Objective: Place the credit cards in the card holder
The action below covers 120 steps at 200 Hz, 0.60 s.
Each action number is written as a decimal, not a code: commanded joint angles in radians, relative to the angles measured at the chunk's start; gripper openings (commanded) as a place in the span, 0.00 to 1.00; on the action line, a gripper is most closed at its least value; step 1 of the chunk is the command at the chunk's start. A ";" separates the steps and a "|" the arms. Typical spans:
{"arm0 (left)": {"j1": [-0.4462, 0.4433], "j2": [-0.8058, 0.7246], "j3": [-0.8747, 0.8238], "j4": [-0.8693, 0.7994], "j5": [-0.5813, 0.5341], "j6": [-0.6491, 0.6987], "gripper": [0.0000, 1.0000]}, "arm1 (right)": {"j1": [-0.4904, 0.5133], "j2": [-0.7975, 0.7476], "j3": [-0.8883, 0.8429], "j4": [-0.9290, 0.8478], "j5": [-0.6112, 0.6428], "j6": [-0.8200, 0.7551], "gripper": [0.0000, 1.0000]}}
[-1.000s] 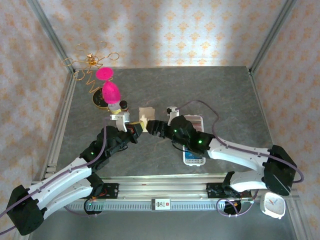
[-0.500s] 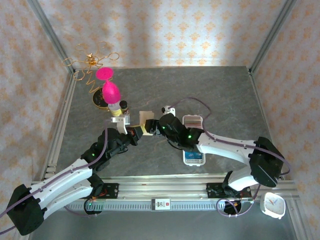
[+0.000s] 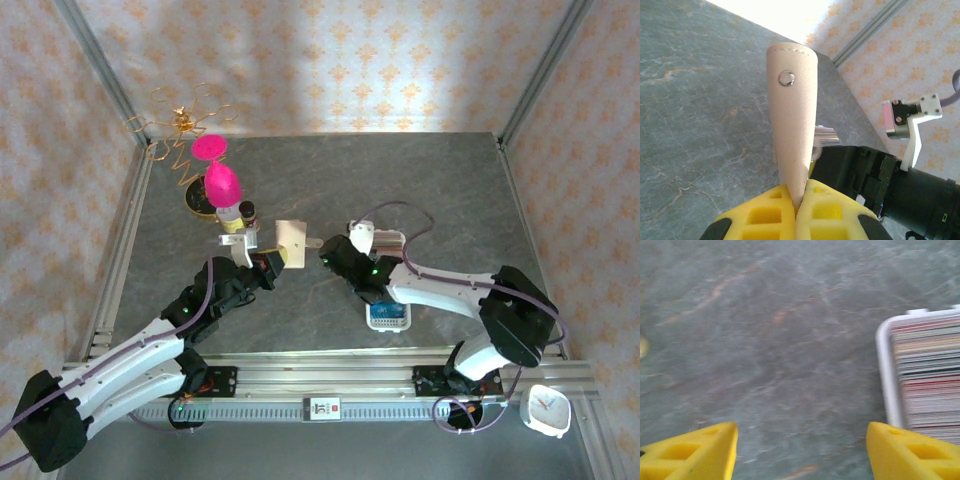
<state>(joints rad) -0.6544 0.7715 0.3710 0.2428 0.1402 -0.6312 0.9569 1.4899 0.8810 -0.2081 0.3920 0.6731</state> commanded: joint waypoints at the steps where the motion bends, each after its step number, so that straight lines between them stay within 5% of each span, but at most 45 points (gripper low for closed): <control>1: -0.002 -0.027 0.001 0.009 -0.027 -0.014 0.00 | 0.016 -0.125 -0.060 0.080 -0.032 -0.042 0.68; 26: -0.002 -0.055 -0.021 0.023 -0.009 -0.040 0.00 | 0.016 -0.292 -0.198 0.375 -0.300 -0.128 0.67; 41: -0.002 -0.070 -0.035 0.031 -0.002 -0.062 0.00 | 0.015 -0.356 -0.235 0.451 -0.372 -0.127 0.56; 87: -0.001 -0.079 -0.061 0.077 0.072 -0.122 0.00 | 0.015 -0.377 -0.264 0.554 -0.455 -0.055 0.54; 120: -0.002 -0.080 -0.054 0.091 0.114 -0.163 0.00 | 0.015 -0.289 -0.174 0.402 -0.357 -0.018 0.47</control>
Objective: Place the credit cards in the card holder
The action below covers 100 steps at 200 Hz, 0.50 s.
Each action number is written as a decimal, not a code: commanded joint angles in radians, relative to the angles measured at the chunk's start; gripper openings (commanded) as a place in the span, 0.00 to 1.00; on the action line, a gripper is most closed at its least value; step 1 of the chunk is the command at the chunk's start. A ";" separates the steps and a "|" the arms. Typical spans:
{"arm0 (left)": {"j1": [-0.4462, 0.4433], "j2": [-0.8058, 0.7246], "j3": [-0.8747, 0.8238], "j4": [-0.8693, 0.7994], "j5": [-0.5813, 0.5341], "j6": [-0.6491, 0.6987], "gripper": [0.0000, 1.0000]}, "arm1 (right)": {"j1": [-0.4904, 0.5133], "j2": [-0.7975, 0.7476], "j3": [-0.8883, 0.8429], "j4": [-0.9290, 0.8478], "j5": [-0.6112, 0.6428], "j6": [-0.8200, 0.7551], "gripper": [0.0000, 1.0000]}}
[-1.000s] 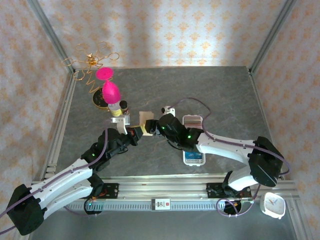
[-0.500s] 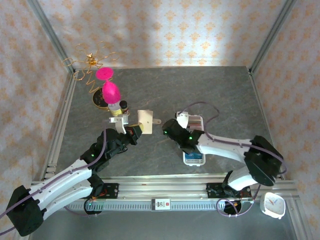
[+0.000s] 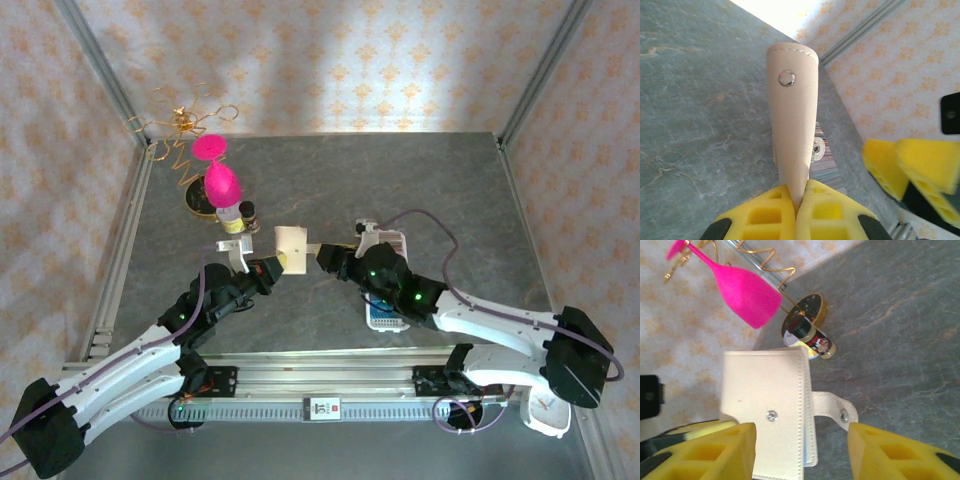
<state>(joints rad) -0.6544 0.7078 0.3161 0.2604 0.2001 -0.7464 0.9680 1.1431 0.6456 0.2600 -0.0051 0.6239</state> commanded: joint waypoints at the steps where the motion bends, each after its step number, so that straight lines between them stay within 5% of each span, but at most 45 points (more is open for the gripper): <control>1: -0.002 -0.016 0.001 0.074 0.054 -0.049 0.00 | 0.004 0.063 0.063 -0.066 0.040 0.032 0.47; 100: -0.002 -0.103 -0.010 0.016 0.067 -0.081 0.00 | -0.011 0.136 0.077 -0.092 0.056 0.091 0.43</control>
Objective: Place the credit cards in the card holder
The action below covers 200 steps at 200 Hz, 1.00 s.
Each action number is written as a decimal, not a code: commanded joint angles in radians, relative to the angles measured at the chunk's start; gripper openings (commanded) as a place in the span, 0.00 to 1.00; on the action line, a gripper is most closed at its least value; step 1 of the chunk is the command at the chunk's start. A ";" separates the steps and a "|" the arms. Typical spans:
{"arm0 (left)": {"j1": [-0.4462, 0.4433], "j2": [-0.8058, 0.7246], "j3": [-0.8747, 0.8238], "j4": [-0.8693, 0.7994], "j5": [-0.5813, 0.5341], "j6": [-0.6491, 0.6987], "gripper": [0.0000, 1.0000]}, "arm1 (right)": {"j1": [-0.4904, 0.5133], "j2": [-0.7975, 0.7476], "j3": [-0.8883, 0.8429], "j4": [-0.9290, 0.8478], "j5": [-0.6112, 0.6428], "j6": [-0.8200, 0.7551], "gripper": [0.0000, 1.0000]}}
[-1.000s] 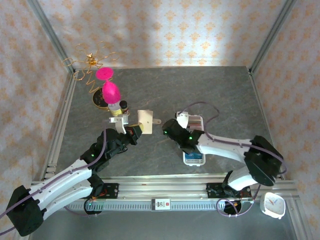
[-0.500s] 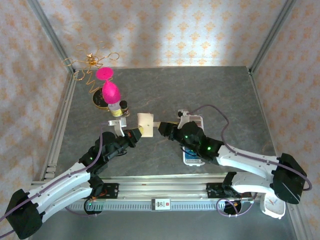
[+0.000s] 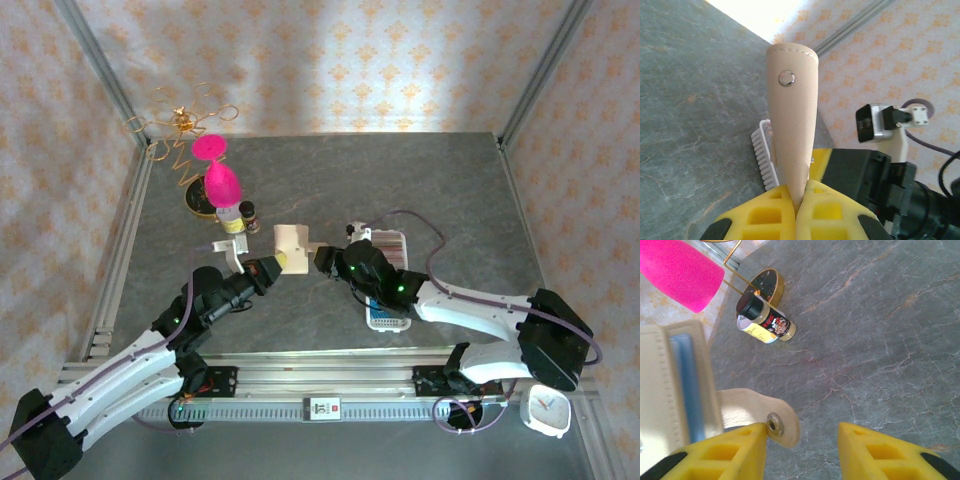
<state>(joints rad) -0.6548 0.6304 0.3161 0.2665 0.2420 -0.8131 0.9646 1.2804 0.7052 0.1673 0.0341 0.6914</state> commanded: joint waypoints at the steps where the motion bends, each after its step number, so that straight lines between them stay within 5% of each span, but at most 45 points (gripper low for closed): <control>1: -0.001 -0.026 -0.011 0.009 0.025 -0.016 0.00 | -0.007 -0.002 0.016 0.003 0.015 0.024 0.43; 42: -0.002 -0.020 -0.023 0.040 0.081 -0.040 0.00 | -0.007 -0.017 -0.021 0.106 -0.047 0.004 0.40; 94: -0.002 -0.013 -0.066 0.084 0.089 -0.087 0.00 | -0.005 -0.033 -0.057 0.145 -0.097 -0.010 0.00; 112: -0.002 0.005 -0.101 0.110 0.089 -0.134 0.00 | 0.000 -0.032 -0.078 0.139 -0.091 0.004 0.00; 140: -0.003 0.052 -0.163 0.138 0.079 -0.168 0.28 | 0.012 -0.008 -0.130 0.149 -0.090 0.043 0.00; 174: -0.003 0.138 -0.222 0.141 0.045 -0.170 0.49 | 0.029 0.050 -0.167 0.174 -0.129 0.072 0.00; 200: -0.002 0.188 -0.179 -0.010 -0.065 -0.126 0.61 | 0.032 0.090 -0.160 0.173 -0.150 0.080 0.00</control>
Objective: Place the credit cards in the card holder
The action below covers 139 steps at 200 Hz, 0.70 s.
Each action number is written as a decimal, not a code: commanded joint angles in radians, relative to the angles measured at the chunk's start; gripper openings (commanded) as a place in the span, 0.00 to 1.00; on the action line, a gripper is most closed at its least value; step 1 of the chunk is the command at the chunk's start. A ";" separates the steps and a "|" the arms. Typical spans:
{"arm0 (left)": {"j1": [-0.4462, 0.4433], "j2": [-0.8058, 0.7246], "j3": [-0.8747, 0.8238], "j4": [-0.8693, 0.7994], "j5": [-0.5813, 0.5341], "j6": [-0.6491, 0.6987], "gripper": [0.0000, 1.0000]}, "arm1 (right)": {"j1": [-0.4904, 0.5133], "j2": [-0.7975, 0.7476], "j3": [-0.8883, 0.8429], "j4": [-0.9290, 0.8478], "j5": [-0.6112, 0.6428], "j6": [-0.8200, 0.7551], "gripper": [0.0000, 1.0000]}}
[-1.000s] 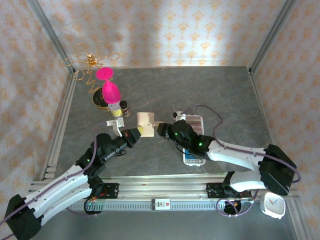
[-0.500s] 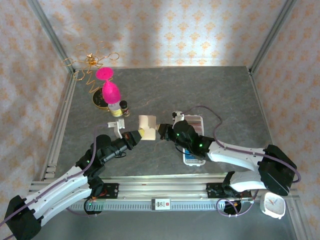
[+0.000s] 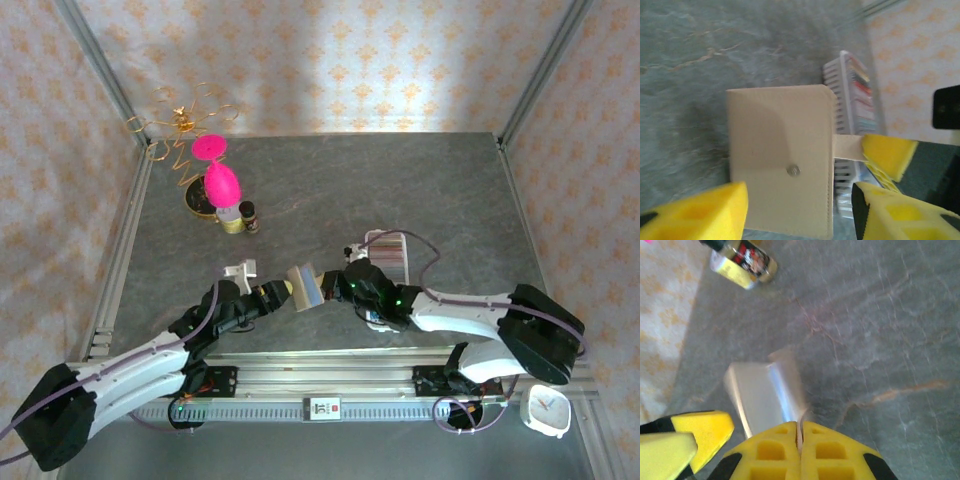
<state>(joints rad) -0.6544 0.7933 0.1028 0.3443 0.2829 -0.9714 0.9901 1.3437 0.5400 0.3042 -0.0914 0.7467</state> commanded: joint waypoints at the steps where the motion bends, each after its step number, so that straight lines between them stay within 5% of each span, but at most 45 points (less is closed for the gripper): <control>1: -0.002 0.027 0.036 -0.097 -0.112 0.036 0.61 | 0.007 0.028 0.006 0.035 -0.026 0.025 0.00; 97: -0.002 0.032 0.200 -0.275 -0.309 0.192 0.76 | 0.014 0.006 0.044 0.037 -0.042 0.016 0.00; 139: -0.001 0.069 0.192 -0.189 -0.254 0.209 0.78 | 0.014 0.007 0.049 0.017 -0.032 0.013 0.00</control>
<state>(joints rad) -0.6548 0.8387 0.2798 0.1246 0.0250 -0.8009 0.9974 1.3674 0.5564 0.3225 -0.1322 0.7639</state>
